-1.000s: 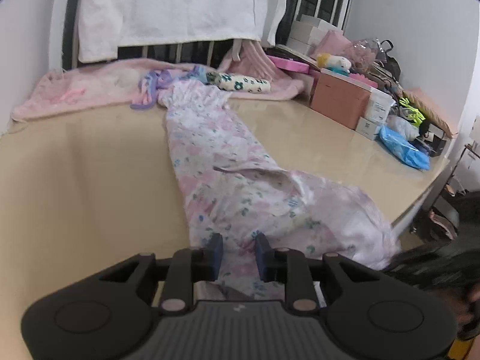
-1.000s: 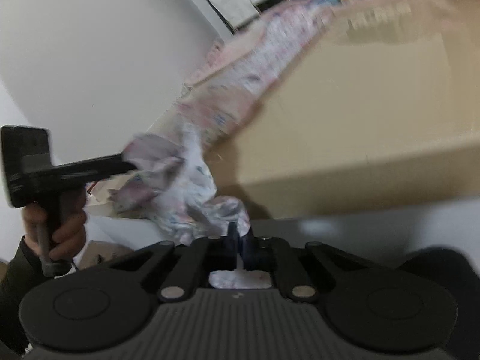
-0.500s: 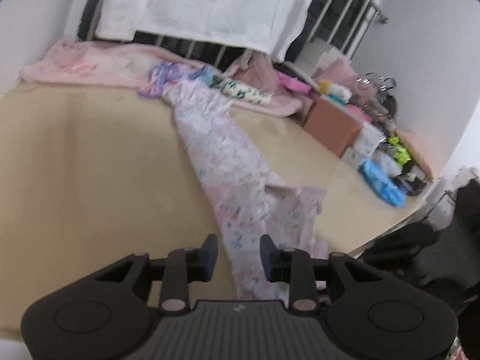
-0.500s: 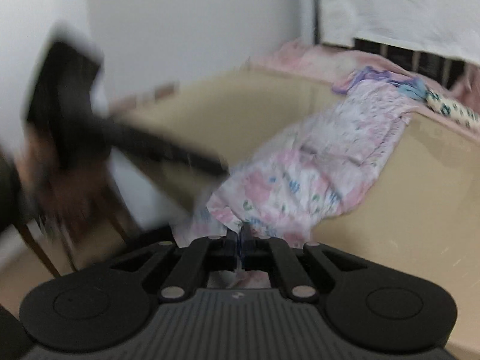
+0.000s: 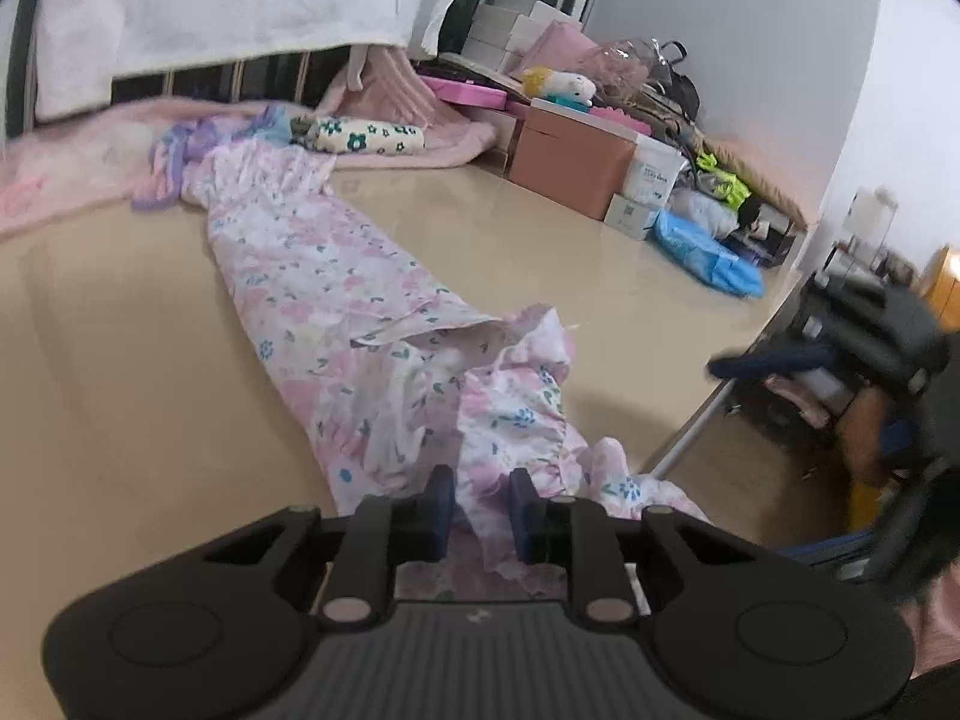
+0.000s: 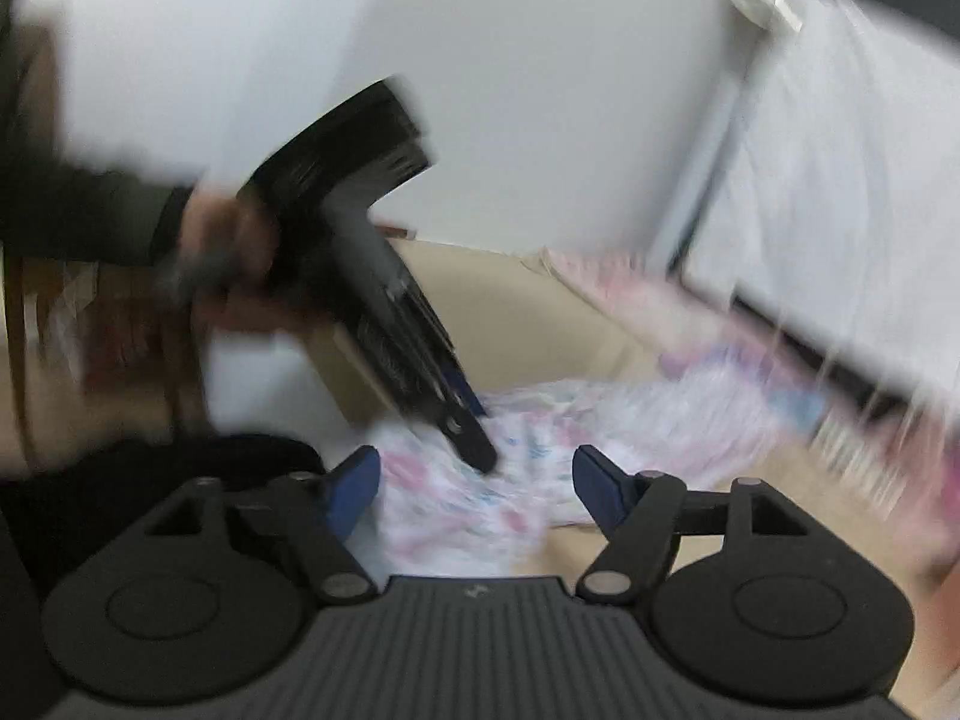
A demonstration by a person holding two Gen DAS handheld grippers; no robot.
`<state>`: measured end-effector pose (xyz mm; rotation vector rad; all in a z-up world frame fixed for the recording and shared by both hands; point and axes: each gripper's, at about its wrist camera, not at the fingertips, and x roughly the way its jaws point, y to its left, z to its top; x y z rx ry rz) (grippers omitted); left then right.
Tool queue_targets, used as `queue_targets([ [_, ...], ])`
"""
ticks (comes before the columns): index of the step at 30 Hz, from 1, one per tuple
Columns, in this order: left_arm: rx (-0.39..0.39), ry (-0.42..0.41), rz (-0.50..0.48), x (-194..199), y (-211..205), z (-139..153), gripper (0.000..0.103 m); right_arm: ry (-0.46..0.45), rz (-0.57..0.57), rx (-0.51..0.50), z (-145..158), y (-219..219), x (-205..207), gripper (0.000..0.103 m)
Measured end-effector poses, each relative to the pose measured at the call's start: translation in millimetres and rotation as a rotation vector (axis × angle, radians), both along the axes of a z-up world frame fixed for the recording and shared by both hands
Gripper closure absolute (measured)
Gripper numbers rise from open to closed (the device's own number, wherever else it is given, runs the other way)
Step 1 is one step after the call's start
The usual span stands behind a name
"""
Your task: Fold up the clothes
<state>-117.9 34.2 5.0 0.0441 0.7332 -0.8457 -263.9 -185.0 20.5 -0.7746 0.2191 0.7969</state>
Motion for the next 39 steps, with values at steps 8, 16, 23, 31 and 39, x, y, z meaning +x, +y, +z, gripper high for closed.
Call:
queue_targets([
  [8,-0.032,0.03,-0.012,4,3,0,0.085,-0.24,0.279,-0.363,-53,24,32,0.049],
  [16,-0.07,-0.105,-0.001,-15,26,32,0.058,0.054,0.234,-0.188,-25,19,56,0.094],
  [23,-0.029,-0.358,-0.145,-59,53,60,0.027,0.49,0.202,0.119,31,-22,111,0.095],
  [31,0.02,-0.35,0.008,-16,13,42,0.027,0.793,0.011,0.347,70,-53,253,0.094],
  [39,-0.044,-0.066,0.29,89,3,23,0.069,0.788,-0.268,0.353,29,-31,319,0.061],
])
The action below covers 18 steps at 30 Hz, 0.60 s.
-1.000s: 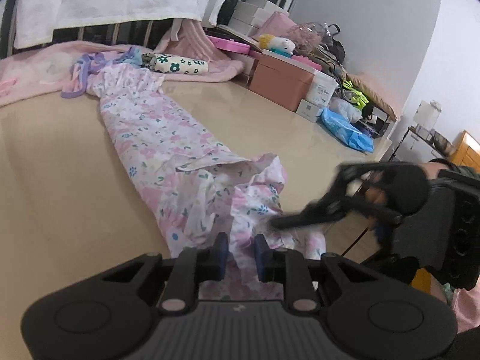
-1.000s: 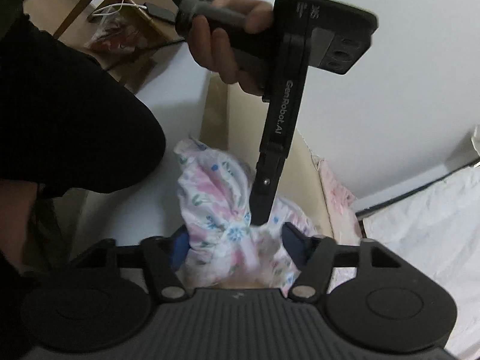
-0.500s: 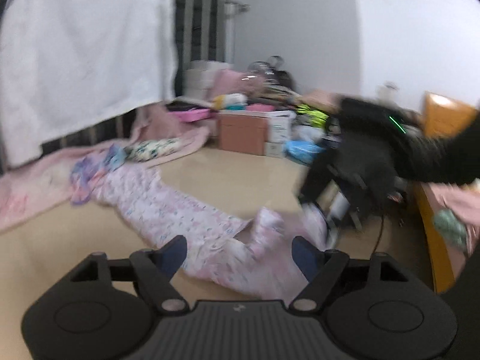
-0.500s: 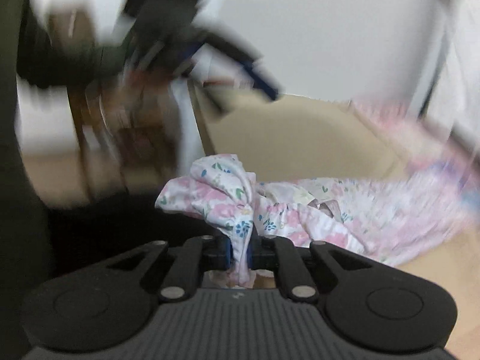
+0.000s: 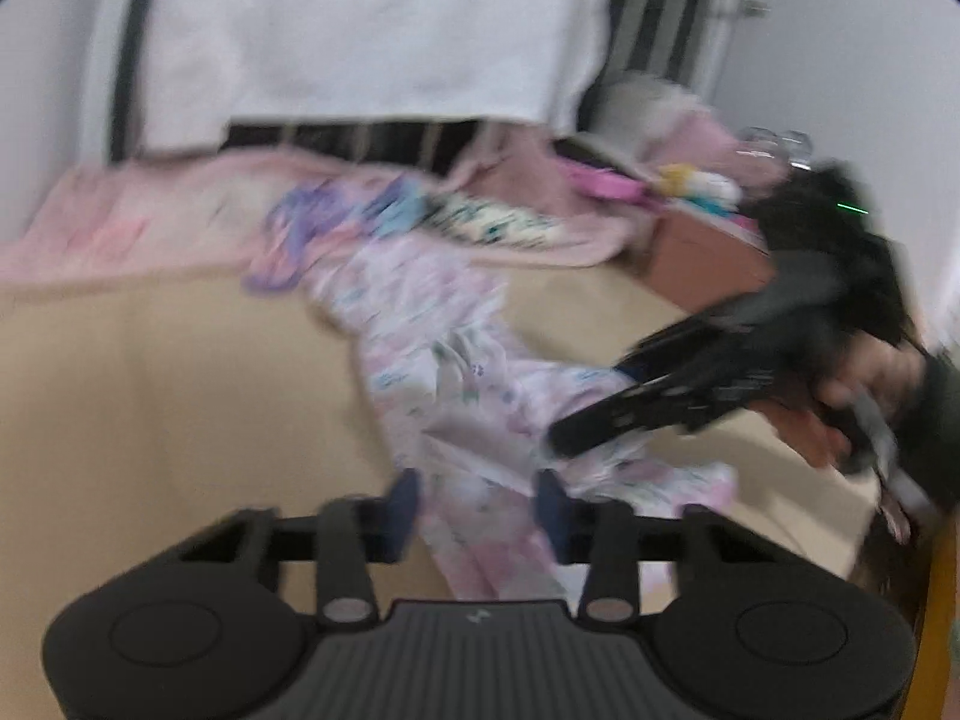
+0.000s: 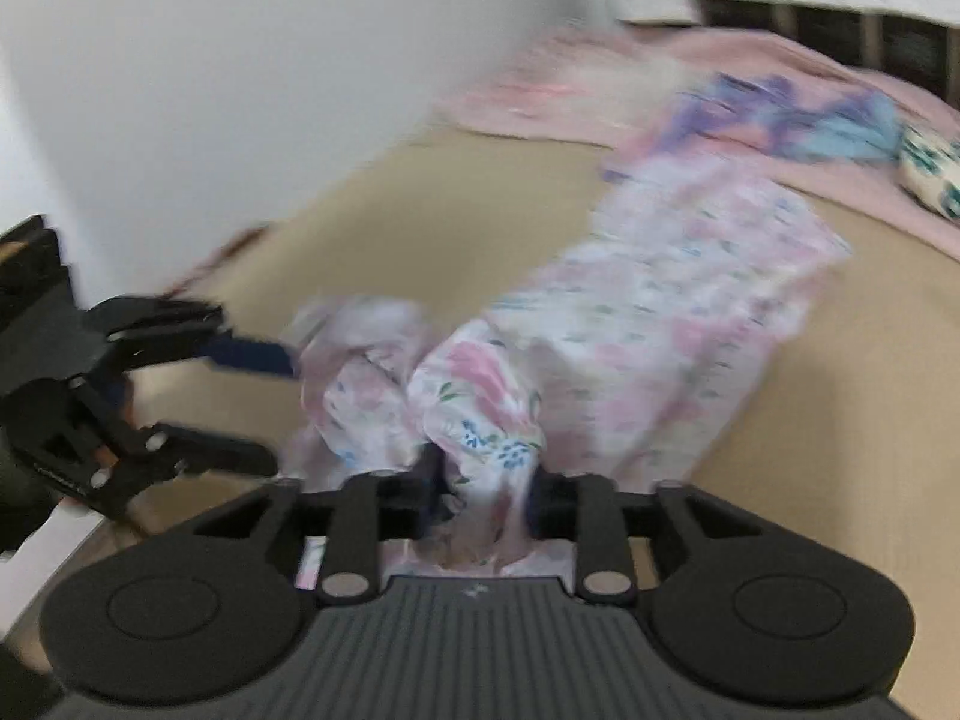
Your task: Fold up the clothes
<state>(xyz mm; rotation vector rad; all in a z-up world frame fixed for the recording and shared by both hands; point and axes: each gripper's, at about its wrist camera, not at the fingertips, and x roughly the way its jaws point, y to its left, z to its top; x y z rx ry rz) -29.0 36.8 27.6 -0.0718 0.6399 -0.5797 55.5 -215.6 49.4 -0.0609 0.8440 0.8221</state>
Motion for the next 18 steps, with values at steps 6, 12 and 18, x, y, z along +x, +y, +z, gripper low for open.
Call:
queue_targets([
  [6,-0.019,-0.03,0.006,8,1,0,0.069,-0.276,-0.267,0.081,37,-46,-62,0.04],
  [12,-0.09,0.119,0.031,49,-18,-7,0.097,-0.19,-0.299,0.162,12,-37,-131,0.041],
  [18,-0.054,0.172,0.099,66,-33,-8,0.096,-0.041,-0.376,0.177,-19,-27,-141,0.095],
])
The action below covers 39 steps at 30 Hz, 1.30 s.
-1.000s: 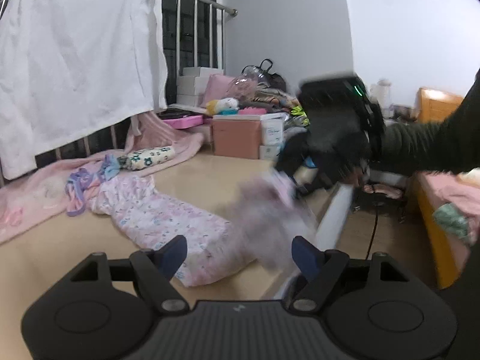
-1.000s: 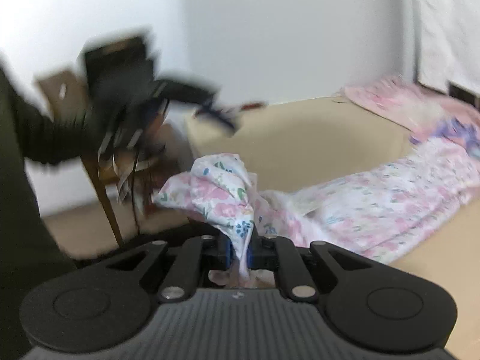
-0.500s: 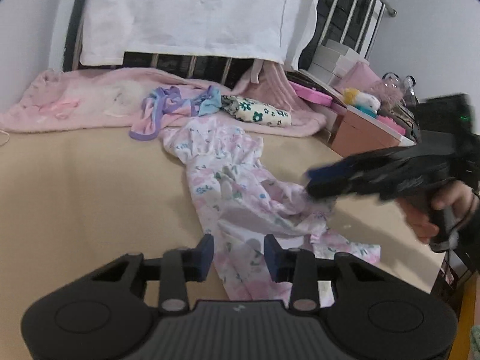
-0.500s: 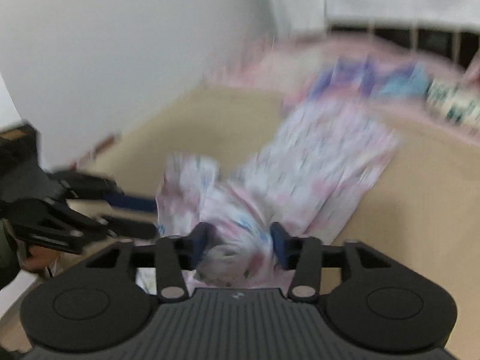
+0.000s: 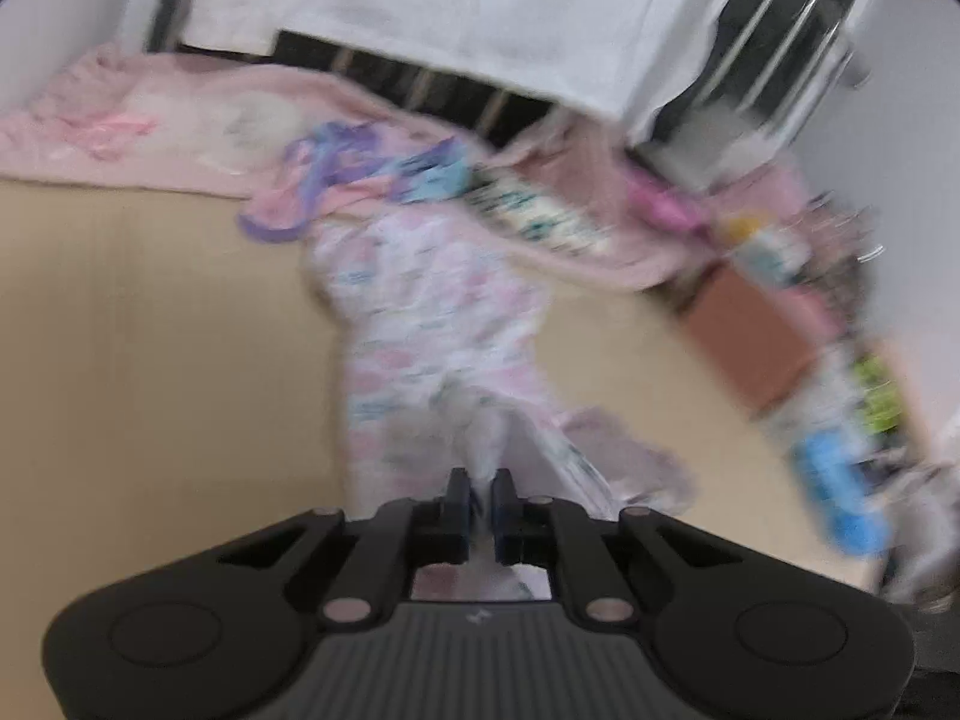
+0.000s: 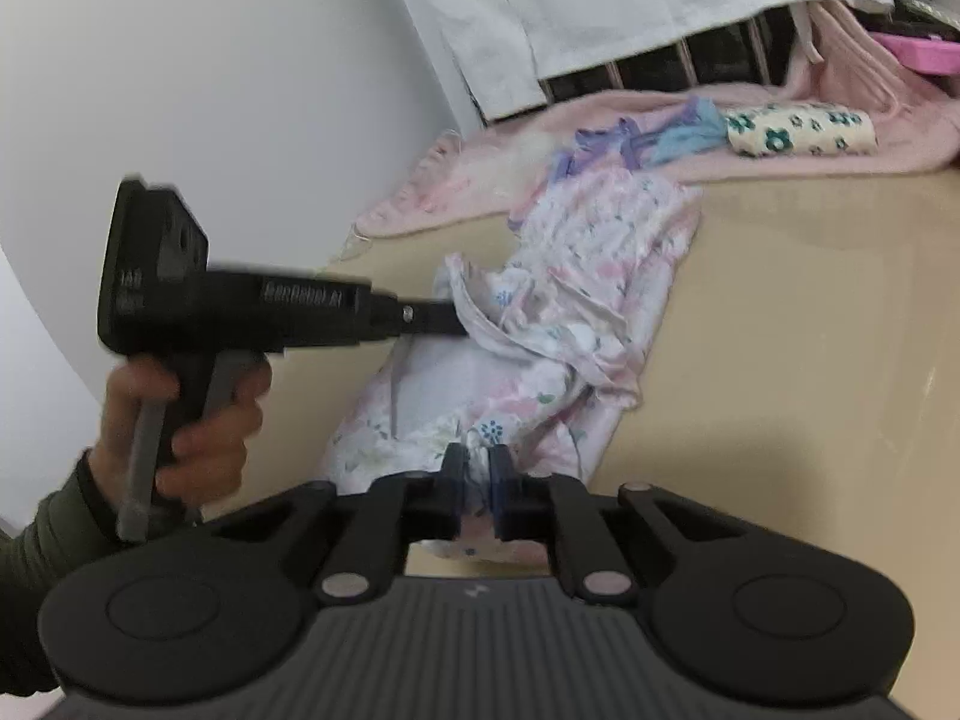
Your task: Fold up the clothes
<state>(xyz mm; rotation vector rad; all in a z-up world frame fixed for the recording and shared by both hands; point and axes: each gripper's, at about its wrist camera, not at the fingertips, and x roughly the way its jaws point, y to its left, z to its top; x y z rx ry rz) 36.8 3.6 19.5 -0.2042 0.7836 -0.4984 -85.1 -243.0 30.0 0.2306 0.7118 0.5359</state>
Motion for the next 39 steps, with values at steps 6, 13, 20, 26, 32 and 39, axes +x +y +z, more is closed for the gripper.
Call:
queue_targets([
  [6,0.006,-0.019,0.041,-15,11,-1,0.073,-0.054,-0.08,-0.012,21,-3,-27,0.044],
  [13,-0.02,-0.095,-0.074,-73,32,12,0.063,-0.134,-0.038,-0.058,17,10,-45,0.038],
  [20,0.135,-0.128,-0.07,-94,5,-9,0.065,0.002,-0.062,0.065,-12,12,-14,0.097],
  [26,0.074,-0.083,-0.083,-97,14,-9,0.068,0.138,-0.14,0.35,-24,-24,-4,0.088],
  [32,0.048,-0.076,-0.052,-102,24,-10,0.072,-0.04,-0.061,0.126,-15,-3,-30,0.046],
  [39,0.124,-0.092,-0.066,-115,19,-7,0.079,0.006,0.008,0.063,-18,7,-21,0.099],
])
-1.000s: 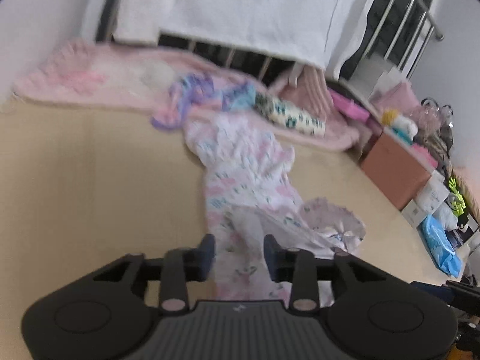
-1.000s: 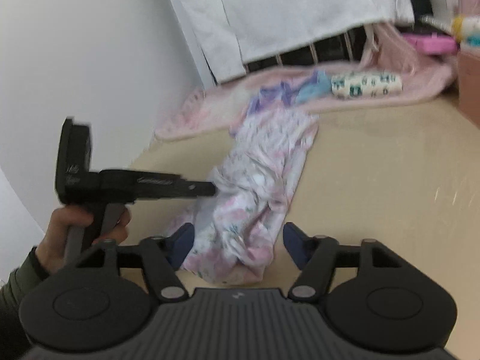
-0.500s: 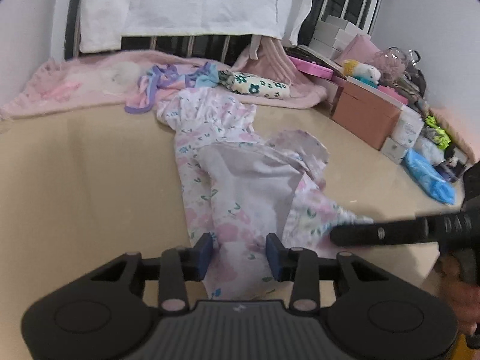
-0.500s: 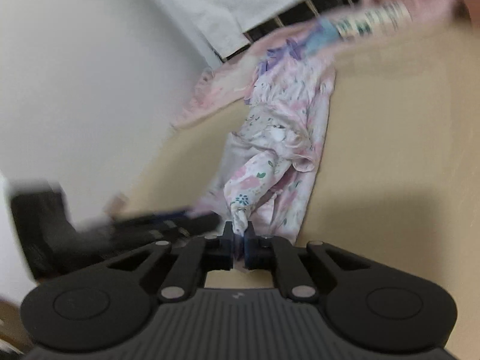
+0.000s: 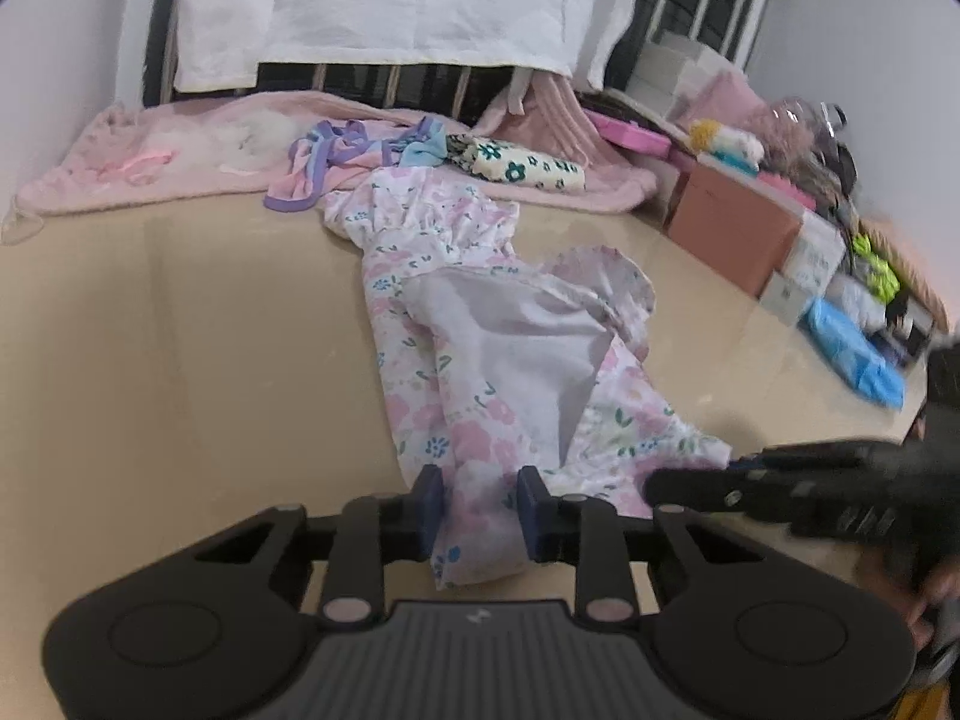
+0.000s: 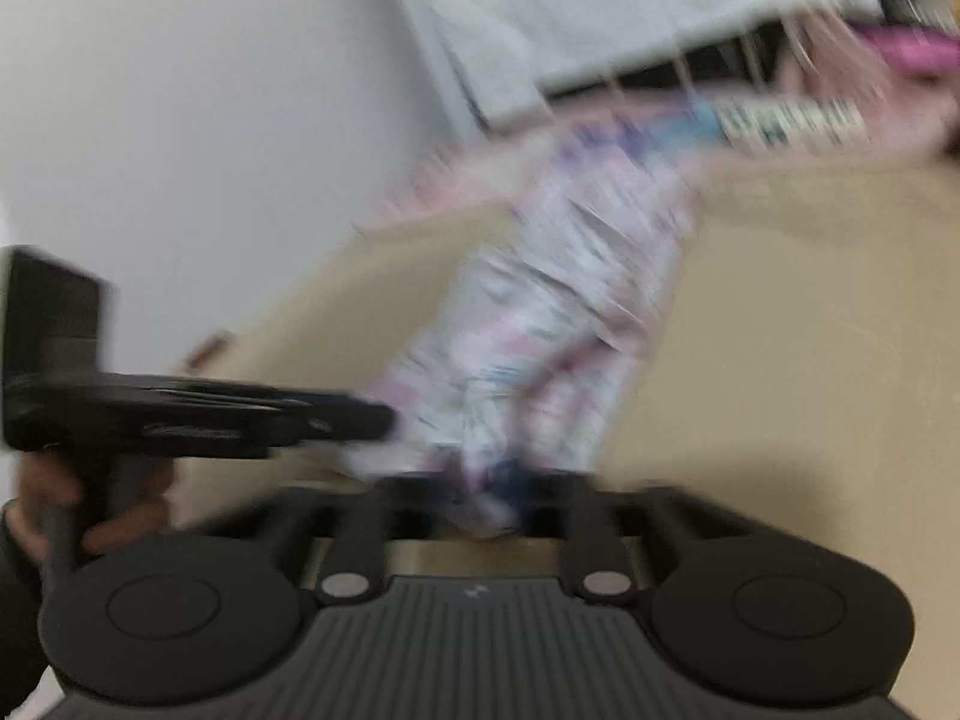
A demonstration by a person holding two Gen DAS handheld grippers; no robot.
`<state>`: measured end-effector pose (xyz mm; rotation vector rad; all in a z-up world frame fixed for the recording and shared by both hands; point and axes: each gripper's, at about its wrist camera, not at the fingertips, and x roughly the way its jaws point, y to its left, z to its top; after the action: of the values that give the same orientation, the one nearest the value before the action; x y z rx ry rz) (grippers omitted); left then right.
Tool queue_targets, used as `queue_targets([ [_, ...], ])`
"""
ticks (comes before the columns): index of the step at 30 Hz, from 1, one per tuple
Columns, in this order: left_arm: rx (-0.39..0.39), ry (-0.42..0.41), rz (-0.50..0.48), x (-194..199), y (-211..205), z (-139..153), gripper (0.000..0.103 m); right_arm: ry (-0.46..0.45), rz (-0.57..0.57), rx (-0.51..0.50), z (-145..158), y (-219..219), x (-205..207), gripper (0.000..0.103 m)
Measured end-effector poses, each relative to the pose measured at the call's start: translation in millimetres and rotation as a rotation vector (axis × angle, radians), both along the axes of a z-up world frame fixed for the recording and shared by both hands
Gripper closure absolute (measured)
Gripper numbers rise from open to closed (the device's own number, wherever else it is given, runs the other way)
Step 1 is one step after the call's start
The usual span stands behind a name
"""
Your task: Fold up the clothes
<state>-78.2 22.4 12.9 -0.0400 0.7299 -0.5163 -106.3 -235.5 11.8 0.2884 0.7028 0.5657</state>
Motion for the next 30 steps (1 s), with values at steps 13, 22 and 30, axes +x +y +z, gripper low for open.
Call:
queue_targets([
  [13,-0.015,-0.017,0.03,15,-15,23,0.074,0.001,-0.118,0.057,30,-15,33,0.06],
  [22,0.004,-0.01,0.054,12,-23,14,0.073,0.014,-0.112,-0.075,15,22,86,0.087],
  [30,-0.025,-0.072,0.021,-3,-25,32,0.072,-0.188,0.106,-0.041,26,-40,-8,0.044],
])
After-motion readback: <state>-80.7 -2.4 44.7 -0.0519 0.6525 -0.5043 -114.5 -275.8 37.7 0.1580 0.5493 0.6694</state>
